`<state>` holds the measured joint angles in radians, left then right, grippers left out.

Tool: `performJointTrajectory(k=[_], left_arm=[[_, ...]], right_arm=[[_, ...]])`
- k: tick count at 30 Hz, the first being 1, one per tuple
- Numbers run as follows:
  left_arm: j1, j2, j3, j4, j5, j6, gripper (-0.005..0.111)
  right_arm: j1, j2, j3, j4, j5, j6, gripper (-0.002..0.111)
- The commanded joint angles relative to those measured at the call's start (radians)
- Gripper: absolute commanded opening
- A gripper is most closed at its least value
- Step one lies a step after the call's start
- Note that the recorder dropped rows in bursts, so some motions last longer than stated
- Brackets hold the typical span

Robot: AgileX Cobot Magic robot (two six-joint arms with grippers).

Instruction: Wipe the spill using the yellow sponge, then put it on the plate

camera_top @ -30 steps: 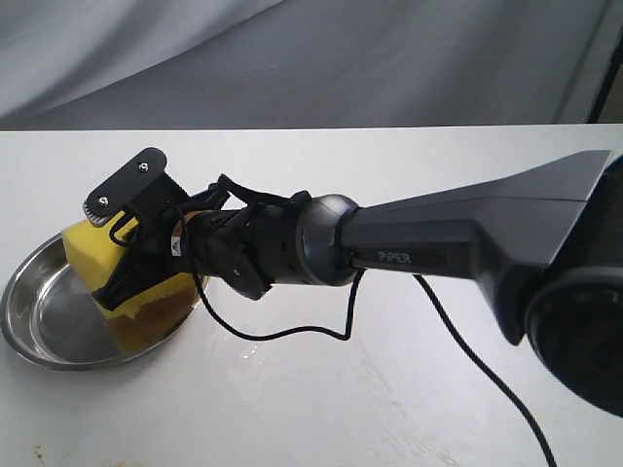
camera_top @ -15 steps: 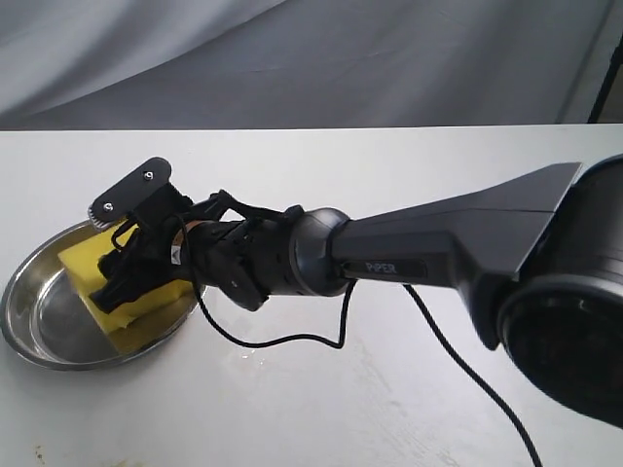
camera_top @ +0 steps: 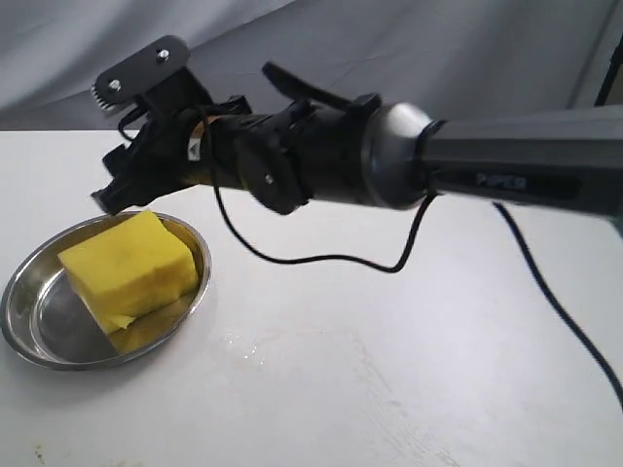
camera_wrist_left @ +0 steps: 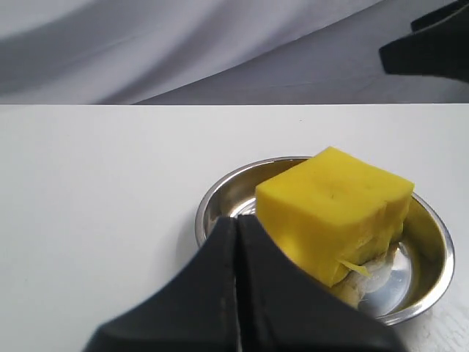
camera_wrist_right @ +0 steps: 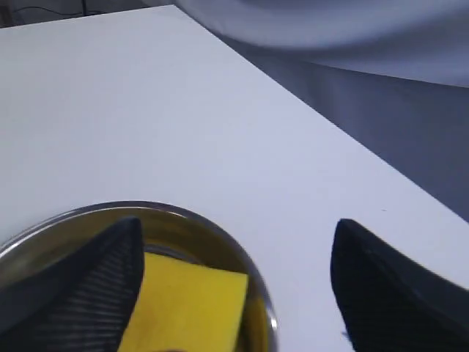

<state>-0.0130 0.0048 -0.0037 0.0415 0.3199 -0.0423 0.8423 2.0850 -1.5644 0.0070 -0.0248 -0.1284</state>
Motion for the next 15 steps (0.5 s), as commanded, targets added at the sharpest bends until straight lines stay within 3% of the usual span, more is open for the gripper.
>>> performJointTrajectory(k=[1, 5, 10, 15], left_arm=[[0.003, -0.005, 0.004, -0.002, -0.010, -0.001, 0.000], [0.003, -0.005, 0.004, -0.002, -0.010, -0.001, 0.000], [0.003, -0.005, 0.004, -0.002, -0.010, -0.001, 0.000], [0.003, -0.005, 0.004, -0.002, -0.010, -0.001, 0.000]], right_arm=[[-0.068, -0.088, 0.029, -0.007, 0.069, -0.028, 0.056], [-0.140, -0.199, 0.133, -0.007, 0.044, -0.028, 0.049], [-0.277, -0.437, 0.412, 0.001, -0.097, -0.022, 0.048], [-0.381, -0.656, 0.729, 0.011, -0.299, -0.022, 0.038]])
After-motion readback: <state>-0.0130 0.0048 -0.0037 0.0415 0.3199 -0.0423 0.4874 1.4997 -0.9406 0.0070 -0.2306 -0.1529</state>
